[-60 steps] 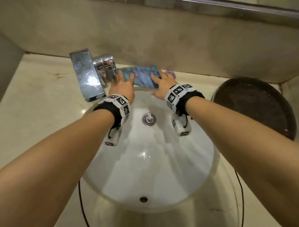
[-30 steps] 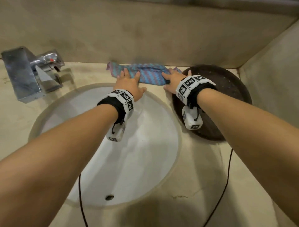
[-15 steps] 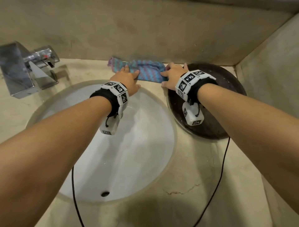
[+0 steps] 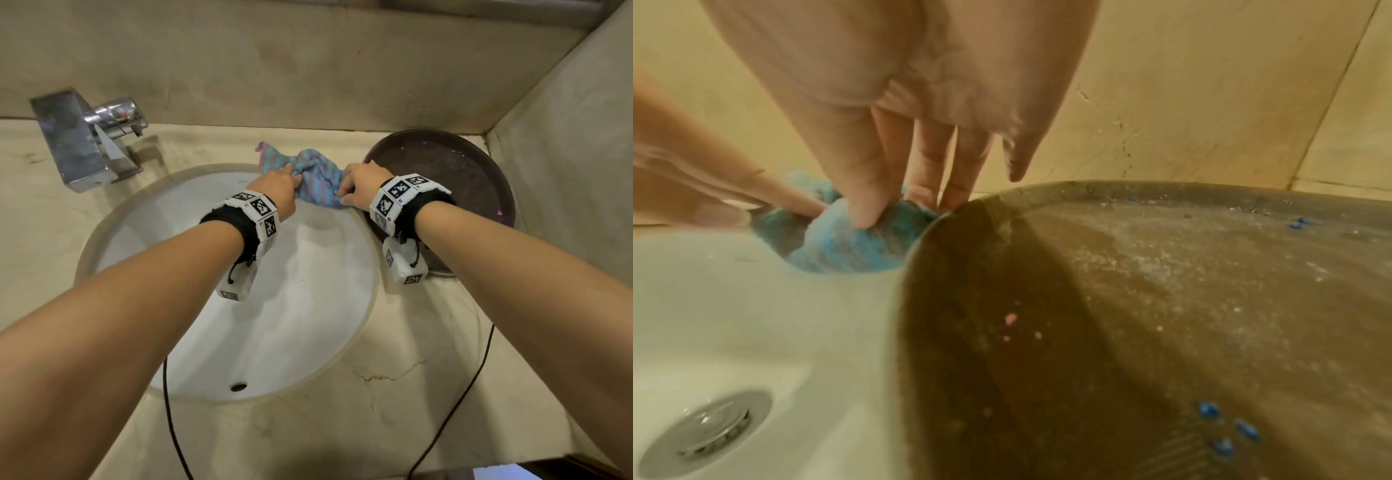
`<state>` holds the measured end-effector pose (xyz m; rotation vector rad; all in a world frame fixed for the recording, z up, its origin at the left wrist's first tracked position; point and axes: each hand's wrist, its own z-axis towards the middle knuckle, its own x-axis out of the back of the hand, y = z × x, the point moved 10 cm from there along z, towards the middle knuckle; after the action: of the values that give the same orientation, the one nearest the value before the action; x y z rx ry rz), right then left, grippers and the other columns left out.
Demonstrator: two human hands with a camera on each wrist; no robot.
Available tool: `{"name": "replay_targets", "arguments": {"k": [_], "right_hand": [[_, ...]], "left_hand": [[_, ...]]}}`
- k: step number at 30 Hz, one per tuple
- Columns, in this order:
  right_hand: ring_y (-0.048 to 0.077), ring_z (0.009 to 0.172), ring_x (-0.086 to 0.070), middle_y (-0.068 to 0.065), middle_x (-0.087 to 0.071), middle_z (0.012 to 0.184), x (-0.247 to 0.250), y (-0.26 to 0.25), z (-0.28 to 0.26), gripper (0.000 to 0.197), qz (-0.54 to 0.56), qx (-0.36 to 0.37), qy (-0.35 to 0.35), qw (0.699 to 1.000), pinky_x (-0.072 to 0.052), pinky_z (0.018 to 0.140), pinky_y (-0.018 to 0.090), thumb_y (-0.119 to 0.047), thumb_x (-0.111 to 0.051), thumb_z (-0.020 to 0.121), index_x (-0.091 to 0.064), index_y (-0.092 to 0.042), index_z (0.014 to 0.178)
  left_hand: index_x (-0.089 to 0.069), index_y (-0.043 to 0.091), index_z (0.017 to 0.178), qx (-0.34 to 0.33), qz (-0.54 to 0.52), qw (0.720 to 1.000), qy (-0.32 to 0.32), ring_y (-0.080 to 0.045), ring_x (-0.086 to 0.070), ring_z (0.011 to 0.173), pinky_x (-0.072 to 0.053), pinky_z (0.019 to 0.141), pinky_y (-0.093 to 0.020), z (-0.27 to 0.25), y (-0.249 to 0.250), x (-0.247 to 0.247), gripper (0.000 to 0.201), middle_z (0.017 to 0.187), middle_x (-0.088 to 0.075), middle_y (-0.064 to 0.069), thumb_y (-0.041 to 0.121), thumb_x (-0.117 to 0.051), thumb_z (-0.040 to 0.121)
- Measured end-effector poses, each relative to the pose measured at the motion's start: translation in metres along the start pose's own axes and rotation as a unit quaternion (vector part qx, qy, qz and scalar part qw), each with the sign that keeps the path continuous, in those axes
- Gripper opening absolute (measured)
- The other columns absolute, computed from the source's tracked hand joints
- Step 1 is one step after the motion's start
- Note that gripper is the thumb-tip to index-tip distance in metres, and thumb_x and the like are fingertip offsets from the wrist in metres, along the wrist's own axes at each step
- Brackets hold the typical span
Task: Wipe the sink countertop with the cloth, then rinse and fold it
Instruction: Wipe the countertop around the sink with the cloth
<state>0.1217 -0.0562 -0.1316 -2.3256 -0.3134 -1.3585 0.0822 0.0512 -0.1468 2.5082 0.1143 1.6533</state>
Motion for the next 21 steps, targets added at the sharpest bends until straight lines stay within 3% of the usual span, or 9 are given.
{"name": "replay_targets", "arguments": {"k": [2, 4, 8, 12, 15, 18, 19, 21], "right_hand": [[0.024, 0.12, -0.053, 0.003, -0.064, 0.124, -0.006, -0.006, -0.005, 0.024, -0.025, 0.006, -0.021, 0.999, -0.007, 0.119, 0.042, -0.018, -0.058, 0.089, -0.07, -0.012, 0.109], [0.023, 0.12, -0.055, 0.002, -0.066, 0.122, -0.007, -0.01, -0.009, 0.024, -0.032, 0.007, -0.033, 0.999, -0.007, 0.119, 0.042, -0.018, -0.057, 0.09, -0.071, -0.014, 0.109], [0.025, 0.117, -0.057, 0.006, -0.067, 0.121, 0.009, -0.011, -0.019, 0.026, 0.0, -0.003, -0.007, 1.0, -0.032, 0.109, 0.032, -0.017, -0.055, 0.091, -0.069, -0.011, 0.112], [0.031, 0.112, -0.057, 0.013, -0.066, 0.116, 0.059, -0.01, -0.021, 0.027, 0.041, -0.005, 0.139, 0.989, -0.043, 0.095, 0.033, -0.02, -0.051, 0.093, -0.069, -0.014, 0.112], [0.032, 0.113, -0.054, 0.015, -0.062, 0.116, 0.088, -0.017, -0.018, 0.028, 0.053, 0.002, 0.221, 0.974, -0.04, 0.094, 0.035, -0.018, -0.049, 0.093, -0.068, -0.012, 0.112], [0.031, 0.114, -0.052, 0.014, -0.06, 0.119, 0.097, -0.03, -0.009, 0.029, 0.06, 0.01, 0.254, 0.965, -0.039, 0.096, 0.036, -0.015, -0.046, 0.093, -0.066, -0.01, 0.114], [0.031, 0.116, -0.05, 0.014, -0.058, 0.122, 0.093, -0.031, -0.004, 0.03, 0.052, 0.002, 0.248, 0.967, -0.039, 0.097, 0.037, -0.015, -0.046, 0.093, -0.064, -0.011, 0.117], [0.032, 0.124, -0.045, 0.014, -0.052, 0.132, 0.071, -0.029, 0.01, 0.039, 0.022, -0.022, 0.19, 0.981, -0.038, 0.103, 0.038, -0.015, -0.05, 0.091, -0.052, -0.015, 0.13]], "left_hand": [[-0.039, 0.008, 0.14, -0.014, 0.001, 1.0, 0.006, -0.035, -0.046, 0.126, -0.039, 0.099, -0.038, -0.004, 0.002, -0.003, 0.044, 0.153, -0.027, -0.014, 0.006, -0.036, 0.096], [-0.04, 0.007, 0.138, -0.027, 0.002, 1.0, 0.01, -0.034, -0.048, 0.122, -0.04, 0.095, -0.038, -0.008, 0.003, -0.005, 0.042, 0.147, -0.035, -0.015, 0.006, -0.036, 0.096], [-0.038, 0.006, 0.139, -0.037, -0.018, 0.998, 0.038, -0.033, -0.045, 0.126, -0.039, 0.096, -0.039, -0.012, -0.001, 0.008, 0.043, 0.149, -0.033, -0.014, 0.005, -0.035, 0.097], [-0.031, 0.01, 0.143, -0.022, -0.089, 0.983, 0.161, -0.032, -0.04, 0.133, -0.041, 0.103, -0.042, -0.01, -0.022, 0.051, 0.055, 0.152, -0.028, -0.01, -0.002, -0.037, 0.09], [-0.022, 0.008, 0.148, -0.011, -0.103, 0.97, 0.218, -0.024, -0.021, 0.146, -0.022, 0.118, -0.032, -0.015, -0.036, 0.077, 0.062, 0.158, -0.017, -0.01, -0.008, -0.033, 0.089], [-0.013, 0.006, 0.15, 0.002, -0.095, 0.962, 0.254, -0.024, -0.008, 0.149, -0.009, 0.12, -0.029, -0.023, -0.047, 0.088, 0.067, 0.16, -0.007, -0.011, -0.011, -0.032, 0.089], [-0.011, 0.007, 0.15, 0.003, -0.077, 0.967, 0.241, -0.028, -0.005, 0.149, -0.008, 0.12, -0.032, -0.021, -0.05, 0.082, 0.067, 0.16, -0.004, -0.012, -0.008, -0.035, 0.09], [-0.007, 0.017, 0.152, 0.024, -0.029, 0.987, 0.156, -0.038, 0.001, 0.147, -0.01, 0.12, -0.042, -0.011, -0.06, 0.051, 0.069, 0.16, 0.005, -0.014, 0.009, -0.044, 0.094]]}}
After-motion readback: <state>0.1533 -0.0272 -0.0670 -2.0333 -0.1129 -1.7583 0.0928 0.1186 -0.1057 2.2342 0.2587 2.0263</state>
